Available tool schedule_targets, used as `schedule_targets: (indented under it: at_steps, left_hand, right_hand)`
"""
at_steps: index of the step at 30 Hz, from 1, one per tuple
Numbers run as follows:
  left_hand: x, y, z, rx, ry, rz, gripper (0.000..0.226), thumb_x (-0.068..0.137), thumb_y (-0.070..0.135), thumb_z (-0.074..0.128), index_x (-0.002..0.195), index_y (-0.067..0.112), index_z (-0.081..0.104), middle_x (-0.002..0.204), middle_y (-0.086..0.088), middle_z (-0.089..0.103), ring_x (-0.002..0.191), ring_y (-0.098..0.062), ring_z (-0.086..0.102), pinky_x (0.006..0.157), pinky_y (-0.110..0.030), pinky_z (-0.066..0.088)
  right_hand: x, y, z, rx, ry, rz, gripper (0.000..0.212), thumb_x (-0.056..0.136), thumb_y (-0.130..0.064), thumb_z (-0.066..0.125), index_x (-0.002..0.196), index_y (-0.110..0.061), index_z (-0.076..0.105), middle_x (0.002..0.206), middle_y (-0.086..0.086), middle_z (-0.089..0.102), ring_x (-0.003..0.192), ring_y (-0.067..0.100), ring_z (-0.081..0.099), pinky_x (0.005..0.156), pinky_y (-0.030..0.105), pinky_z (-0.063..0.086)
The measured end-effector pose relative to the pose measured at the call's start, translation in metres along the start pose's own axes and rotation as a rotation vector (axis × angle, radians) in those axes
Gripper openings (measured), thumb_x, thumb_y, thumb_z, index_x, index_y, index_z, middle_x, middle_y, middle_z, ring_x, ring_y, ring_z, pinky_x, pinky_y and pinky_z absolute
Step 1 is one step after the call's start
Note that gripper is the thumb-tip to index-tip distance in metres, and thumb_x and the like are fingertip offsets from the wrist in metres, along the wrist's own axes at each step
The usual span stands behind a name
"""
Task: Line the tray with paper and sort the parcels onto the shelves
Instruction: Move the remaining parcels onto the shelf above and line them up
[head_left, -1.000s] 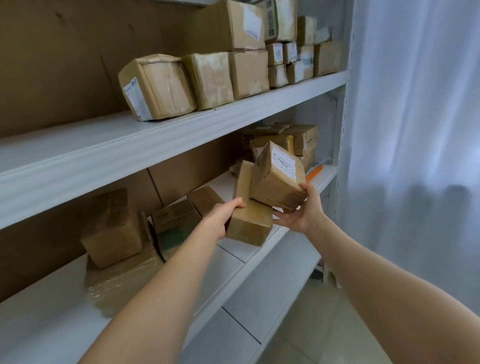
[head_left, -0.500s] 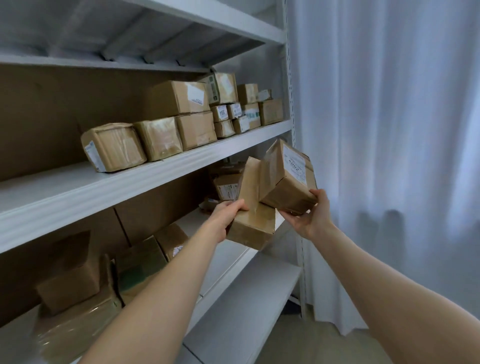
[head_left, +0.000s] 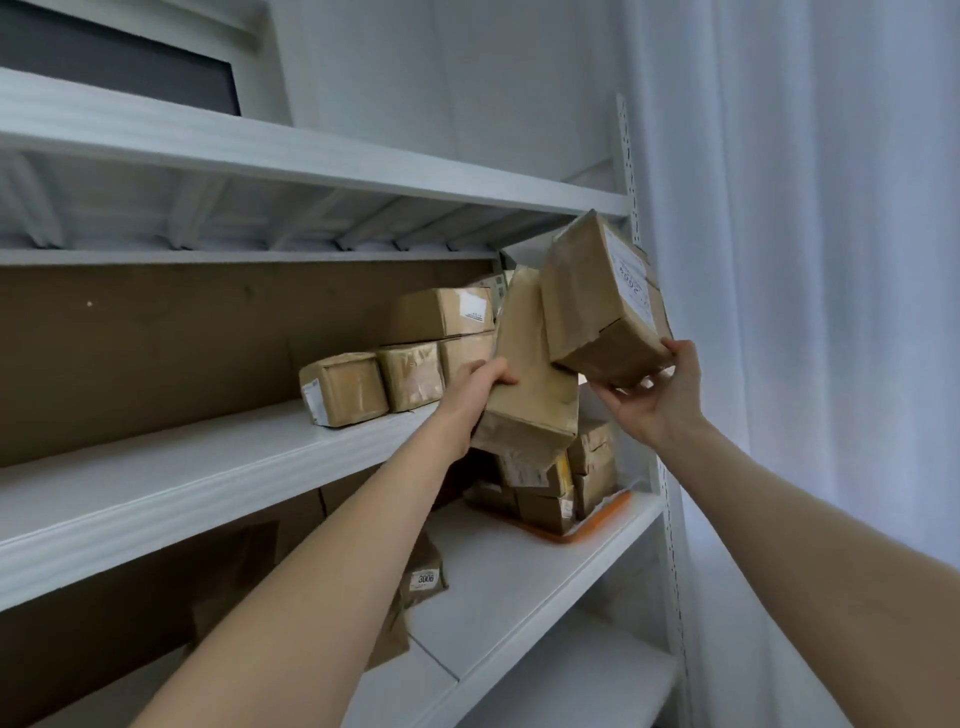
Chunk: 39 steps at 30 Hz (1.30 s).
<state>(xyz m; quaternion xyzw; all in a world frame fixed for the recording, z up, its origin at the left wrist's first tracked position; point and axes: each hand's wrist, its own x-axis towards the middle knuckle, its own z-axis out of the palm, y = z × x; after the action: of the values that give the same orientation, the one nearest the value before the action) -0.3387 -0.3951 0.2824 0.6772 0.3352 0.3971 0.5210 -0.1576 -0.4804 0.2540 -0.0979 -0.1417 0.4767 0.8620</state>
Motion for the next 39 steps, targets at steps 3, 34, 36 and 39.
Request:
schedule_targets:
  at_steps: [3, 34, 36, 39]
  left_hand:
    - [-0.011, 0.027, -0.029, 0.014, 0.08, 0.04, 0.032, 0.074, 0.036, 0.06, 0.103, 0.021, 0.06, 0.097, -0.008, 0.062, 0.083, -0.023, 0.059, 0.063, -0.029, 0.046]
    - [0.01, 0.086, -0.212, -0.297, 0.377, -0.117, 0.031, 0.085, 0.042, 0.057, 0.106, 0.021, 0.052, 0.111, -0.015, 0.061, 0.097, -0.032, 0.06, 0.061, -0.043, 0.054]
    - [0.017, 0.083, -0.219, -0.313, 0.371, -0.11, 0.029, 0.085, 0.042, 0.058, 0.103, 0.02, 0.053, 0.109, -0.015, 0.061, 0.096, -0.032, 0.06, 0.059, -0.042, 0.055]
    - [0.028, 0.077, -0.224, -0.339, 0.383, -0.083, 0.031, 0.085, 0.045, 0.061, 0.101, 0.02, 0.051, 0.108, -0.016, 0.06, 0.097, -0.032, 0.06, 0.066, -0.043, 0.057]
  right_hand:
    - [0.003, 0.008, 0.032, -0.007, -0.06, 0.005, 0.042, 0.081, -0.032, 0.066, 0.115, -0.013, 0.052, 0.124, 0.015, 0.055, 0.108, 0.037, 0.06, 0.075, 0.054, 0.058]
    - [0.092, 0.154, 0.174, -0.763, -0.091, 0.049, 0.054, 0.076, -0.054, 0.073, 0.109, -0.022, 0.046, 0.098, 0.008, 0.054, 0.087, 0.03, 0.058, 0.051, 0.04, 0.058]
    - [0.1, 0.16, 0.176, -0.786, -0.095, 0.05, 0.053, 0.077, -0.053, 0.073, 0.11, -0.022, 0.045, 0.096, 0.008, 0.053, 0.084, 0.03, 0.056, 0.054, 0.04, 0.058]
    - [0.11, 0.168, 0.177, -0.819, -0.097, 0.053, 0.052, 0.079, -0.054, 0.071, 0.11, -0.022, 0.044, 0.097, 0.009, 0.053, 0.087, 0.03, 0.056, 0.059, 0.042, 0.058]
